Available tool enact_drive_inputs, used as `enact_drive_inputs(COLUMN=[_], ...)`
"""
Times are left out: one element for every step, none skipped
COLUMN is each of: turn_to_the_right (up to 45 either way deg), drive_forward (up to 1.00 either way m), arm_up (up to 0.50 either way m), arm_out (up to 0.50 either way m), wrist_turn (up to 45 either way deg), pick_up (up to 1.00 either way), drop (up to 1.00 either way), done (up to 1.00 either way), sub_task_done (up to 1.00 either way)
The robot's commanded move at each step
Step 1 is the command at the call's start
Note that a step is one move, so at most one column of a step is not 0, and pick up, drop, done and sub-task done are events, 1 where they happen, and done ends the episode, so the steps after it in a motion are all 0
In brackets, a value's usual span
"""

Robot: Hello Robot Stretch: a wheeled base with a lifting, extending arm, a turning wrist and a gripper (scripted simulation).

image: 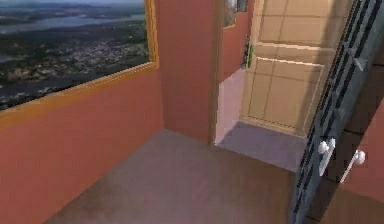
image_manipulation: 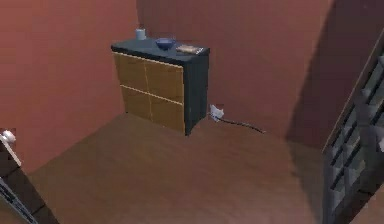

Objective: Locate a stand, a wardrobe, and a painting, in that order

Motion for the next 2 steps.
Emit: enact_drive_inputs(turn_to_the_right=[0.0, 27.0], drive_forward=[0.75, 0.00], arm_up=[0.00, 0.00], arm_out=[0.00, 0.00], wrist_turn=[0.0, 0.0], pick_up=[0.00, 0.00], drop=[0.00, 0.00], done=[0.00, 0.00], sub_task_done=[0.00, 0.00])
